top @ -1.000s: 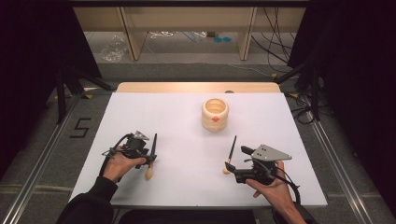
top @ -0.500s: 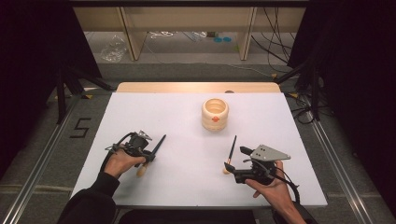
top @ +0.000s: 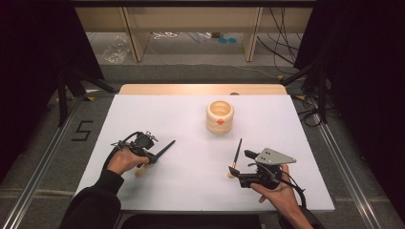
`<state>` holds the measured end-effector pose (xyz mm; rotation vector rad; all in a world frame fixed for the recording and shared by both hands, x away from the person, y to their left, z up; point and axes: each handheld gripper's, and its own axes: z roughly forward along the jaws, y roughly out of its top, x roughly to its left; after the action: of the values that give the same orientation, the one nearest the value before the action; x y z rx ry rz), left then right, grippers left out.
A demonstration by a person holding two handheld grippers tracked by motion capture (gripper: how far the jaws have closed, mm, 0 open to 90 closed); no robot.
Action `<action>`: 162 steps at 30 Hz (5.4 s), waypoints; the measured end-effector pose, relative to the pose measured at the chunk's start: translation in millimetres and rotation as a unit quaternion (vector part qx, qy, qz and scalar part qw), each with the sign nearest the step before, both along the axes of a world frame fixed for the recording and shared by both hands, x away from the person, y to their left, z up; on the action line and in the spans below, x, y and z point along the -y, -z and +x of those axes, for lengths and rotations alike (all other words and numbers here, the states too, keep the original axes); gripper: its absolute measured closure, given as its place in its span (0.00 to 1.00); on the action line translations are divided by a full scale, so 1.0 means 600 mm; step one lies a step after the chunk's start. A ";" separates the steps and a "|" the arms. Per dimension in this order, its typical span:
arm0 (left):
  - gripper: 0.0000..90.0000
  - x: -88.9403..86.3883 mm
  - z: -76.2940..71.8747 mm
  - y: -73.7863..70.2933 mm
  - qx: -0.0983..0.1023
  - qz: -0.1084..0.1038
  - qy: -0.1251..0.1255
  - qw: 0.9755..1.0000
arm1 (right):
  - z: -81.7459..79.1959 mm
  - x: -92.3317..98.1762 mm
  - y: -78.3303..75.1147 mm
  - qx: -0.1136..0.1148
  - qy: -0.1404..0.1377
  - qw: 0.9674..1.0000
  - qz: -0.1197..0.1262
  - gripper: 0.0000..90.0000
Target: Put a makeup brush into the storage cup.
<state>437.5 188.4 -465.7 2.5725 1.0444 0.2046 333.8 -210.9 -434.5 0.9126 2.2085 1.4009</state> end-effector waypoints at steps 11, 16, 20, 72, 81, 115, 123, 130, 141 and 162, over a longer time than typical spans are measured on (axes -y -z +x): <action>0.85 0.017 0.016 -0.007 -0.033 0.043 0.027 0.998 | 0.001 0.000 0.001 0.003 -0.002 1.000 -0.006 0.23; 0.85 0.029 0.022 -0.009 -0.045 0.068 0.042 0.996 | 0.001 -0.001 0.002 0.002 -0.004 1.000 -0.007 0.23; 0.86 0.031 0.026 -0.010 -0.051 0.076 0.050 0.995 | 0.000 -0.001 0.001 0.001 -0.006 1.000 -0.005 0.24; 0.87 0.063 -0.026 -0.117 0.028 -0.078 0.113 0.990 | -0.007 -0.027 -0.015 0.075 -0.055 0.994 -0.058 0.24; 0.87 0.086 -0.037 -0.110 -0.011 -0.099 0.125 0.987 | -0.023 -0.073 -0.020 0.124 -0.138 0.972 -0.141 0.26; 0.87 0.158 -0.061 -0.124 -0.054 -0.087 0.195 0.975 | -0.024 -0.160 -0.026 0.203 -0.209 0.927 -0.236 0.33; 0.87 0.162 -0.061 -0.128 -0.061 -0.076 0.213 0.972 | -0.017 -0.174 -0.024 0.237 -0.222 0.906 -0.270 0.38; 0.87 0.167 -0.066 -0.134 -0.065 -0.077 0.213 0.972 | -0.013 -0.180 -0.024 0.268 -0.236 0.877 -0.321 0.43; 0.87 0.170 -0.068 -0.134 -0.075 -0.073 0.226 0.969 | -0.022 -0.187 -0.016 0.288 -0.228 0.860 -0.356 0.53; 0.87 0.178 -0.073 -0.130 -0.089 -0.098 0.223 0.966 | -0.028 -0.192 -0.013 0.329 -0.249 0.815 -0.406 0.72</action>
<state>393.6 81.7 -387.5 2.5930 0.4834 -0.2362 316.8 -95.5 -426.8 -0.4263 2.1610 0.6027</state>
